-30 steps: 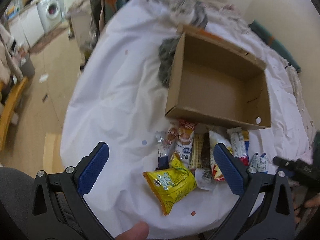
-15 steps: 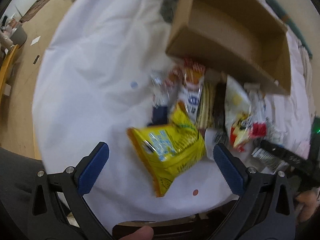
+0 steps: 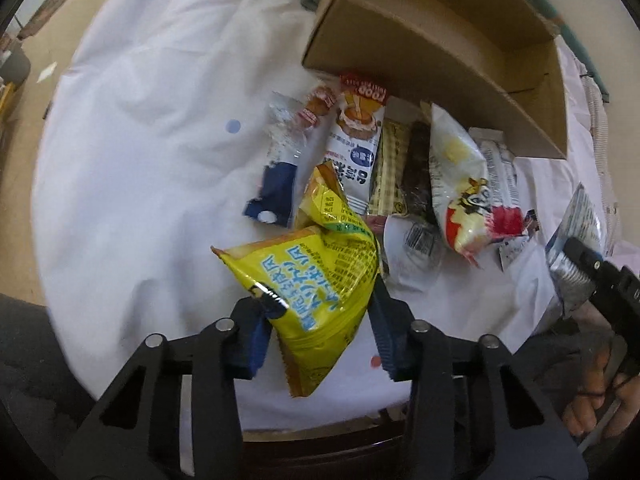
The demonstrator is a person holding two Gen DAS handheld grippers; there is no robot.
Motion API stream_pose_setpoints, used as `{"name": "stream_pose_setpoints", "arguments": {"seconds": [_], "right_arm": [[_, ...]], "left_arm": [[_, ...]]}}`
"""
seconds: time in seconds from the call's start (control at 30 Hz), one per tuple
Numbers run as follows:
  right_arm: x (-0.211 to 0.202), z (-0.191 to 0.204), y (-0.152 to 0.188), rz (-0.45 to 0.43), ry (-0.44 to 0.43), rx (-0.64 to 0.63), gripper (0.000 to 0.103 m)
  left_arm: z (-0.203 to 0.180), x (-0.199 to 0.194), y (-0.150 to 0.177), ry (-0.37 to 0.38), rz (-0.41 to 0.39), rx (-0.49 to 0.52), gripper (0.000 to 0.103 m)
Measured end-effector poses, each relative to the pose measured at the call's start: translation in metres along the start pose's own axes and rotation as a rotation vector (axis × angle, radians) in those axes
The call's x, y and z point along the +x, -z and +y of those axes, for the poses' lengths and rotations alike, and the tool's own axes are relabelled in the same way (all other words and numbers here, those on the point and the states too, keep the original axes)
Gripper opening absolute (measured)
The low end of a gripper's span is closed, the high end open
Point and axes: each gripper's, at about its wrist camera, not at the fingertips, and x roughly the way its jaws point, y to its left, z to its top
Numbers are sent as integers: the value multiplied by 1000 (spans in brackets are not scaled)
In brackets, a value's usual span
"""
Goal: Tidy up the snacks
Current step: 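Grasp the blue-and-white bag with the right tool while the left tool grasps the yellow chip bag, then lower both bags into the box and open both tools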
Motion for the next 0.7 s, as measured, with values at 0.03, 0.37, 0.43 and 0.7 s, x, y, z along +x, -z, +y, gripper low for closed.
{"name": "stream_pose_setpoints", "arguments": {"seconds": [0.03,0.37,0.43,0.7], "right_arm": [[-7,0,1,-16,-20,-4,53],[-14,4,-8,-56,-84,-53,53],[-14,5,-12,-59,-89,-59,53],[-6,17,-51,-48,-93,-83,53]], "left_arm": [[1,-7,2,-1,-16,6,38],[-11,-70,-11,-7,-185,79,38],[-18,-75,-24,-6,-209,98,38],[-49,-71,-82,19,-223,159,38]]}}
